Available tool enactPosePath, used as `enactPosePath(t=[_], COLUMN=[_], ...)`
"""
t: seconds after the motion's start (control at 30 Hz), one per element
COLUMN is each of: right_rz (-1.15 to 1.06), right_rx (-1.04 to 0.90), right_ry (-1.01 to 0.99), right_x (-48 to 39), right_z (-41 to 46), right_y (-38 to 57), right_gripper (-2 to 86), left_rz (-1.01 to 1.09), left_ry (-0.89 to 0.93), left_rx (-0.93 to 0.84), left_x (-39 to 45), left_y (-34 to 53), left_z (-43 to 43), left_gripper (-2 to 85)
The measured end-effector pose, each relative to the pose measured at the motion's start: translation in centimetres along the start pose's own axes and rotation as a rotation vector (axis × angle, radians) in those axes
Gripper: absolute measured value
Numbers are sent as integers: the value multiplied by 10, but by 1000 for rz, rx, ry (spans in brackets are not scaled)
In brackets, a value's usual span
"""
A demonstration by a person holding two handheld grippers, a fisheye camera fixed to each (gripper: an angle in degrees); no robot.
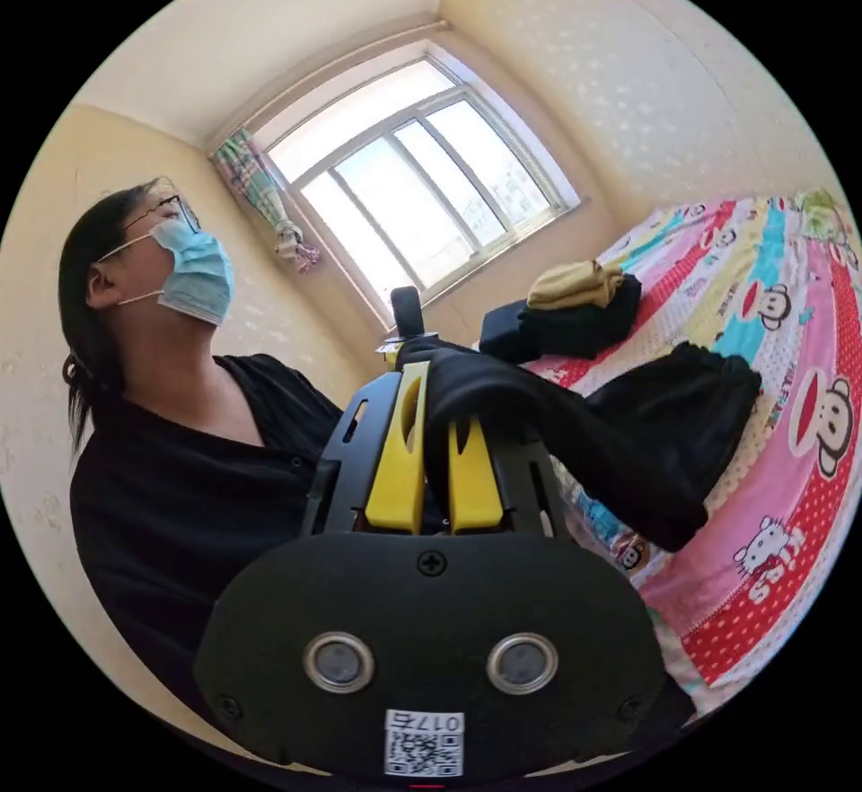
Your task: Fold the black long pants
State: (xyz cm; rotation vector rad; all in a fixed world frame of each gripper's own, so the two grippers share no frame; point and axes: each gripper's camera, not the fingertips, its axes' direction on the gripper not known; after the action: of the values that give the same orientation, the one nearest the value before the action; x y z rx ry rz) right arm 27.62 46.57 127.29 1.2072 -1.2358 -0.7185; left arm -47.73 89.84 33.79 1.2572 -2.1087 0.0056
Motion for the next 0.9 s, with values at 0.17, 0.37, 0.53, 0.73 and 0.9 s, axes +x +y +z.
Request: enactPosePath(t=[0.17, 0.37, 0.53, 0.73, 0.9], right_rz=[-424, -236, 21, 160, 207], right_rx=[184, 197, 72, 157, 82], right_ry=[97, 277, 480, 543, 503], right_x=[-143, -146, -26, 54, 81], right_z=[-25, -21, 19, 55, 102], right_y=[-71, -154, -217, -242, -200], right_gripper=[-6, -6, -6, -6, -6], left_rz=[291, 104, -166, -354, -435], left_ry=[-21, -244, -409, -425, -370], left_rx=[269, 325, 248, 262, 207], left_x=[87, 29, -125, -275, -338], left_y=[-108, -202, -251, -266, -226], left_z=[-35, -40, -17, 23, 77], left_gripper=[52, 51, 50, 50, 50])
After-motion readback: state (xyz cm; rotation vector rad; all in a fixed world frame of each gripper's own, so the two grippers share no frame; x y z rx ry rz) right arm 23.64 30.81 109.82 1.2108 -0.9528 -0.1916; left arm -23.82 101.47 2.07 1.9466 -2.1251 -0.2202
